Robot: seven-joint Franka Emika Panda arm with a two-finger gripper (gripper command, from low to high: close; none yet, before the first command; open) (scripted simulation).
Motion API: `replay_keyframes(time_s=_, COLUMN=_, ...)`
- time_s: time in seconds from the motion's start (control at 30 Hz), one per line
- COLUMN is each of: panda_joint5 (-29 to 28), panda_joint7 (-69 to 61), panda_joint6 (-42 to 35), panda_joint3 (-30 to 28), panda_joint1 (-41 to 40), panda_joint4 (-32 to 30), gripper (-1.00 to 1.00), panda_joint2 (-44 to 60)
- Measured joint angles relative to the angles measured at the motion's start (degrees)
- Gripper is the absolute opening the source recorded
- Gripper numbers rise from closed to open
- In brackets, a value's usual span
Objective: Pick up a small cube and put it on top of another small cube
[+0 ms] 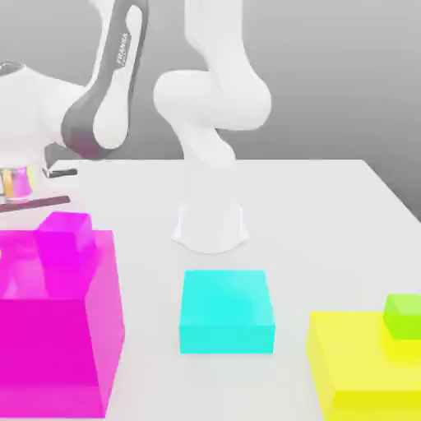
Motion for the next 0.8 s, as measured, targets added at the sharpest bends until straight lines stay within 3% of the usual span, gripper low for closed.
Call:
replay_keyframes(time_s=0.2, panda_joint5=-1.2, panda_joint7=-15.1, panda_joint6=-10.4, panda_joint3=-0.5, panda_joint1=0.6, panda_joint4=9.4, gripper=-1.0, panda_joint2=-1.7)
replay_keyframes(time_s=0.63, panda_joint5=4.3, panda_joint7=-49.9, panda_joint6=-29.8, panda_joint3=1.4, panda_joint1=8.4, panda_joint4=27.9, gripper=-1.0, panda_joint2=-1.0)
replay_keyframes(time_s=0.77, panda_joint5=7.4, panda_joint7=-53.7, panda_joint6=-24.5, panda_joint3=2.0, panda_joint1=9.8, panda_joint4=25.2, gripper=-1.0, panda_joint2=2.5)
replay_keyframes(time_s=0.8, panda_joint5=7.8, panda_joint7=-54.0, panda_joint6=-22.6, panda_joint3=2.0, panda_joint1=9.8, panda_joint4=24.0, gripper=1.0, panda_joint2=3.3)
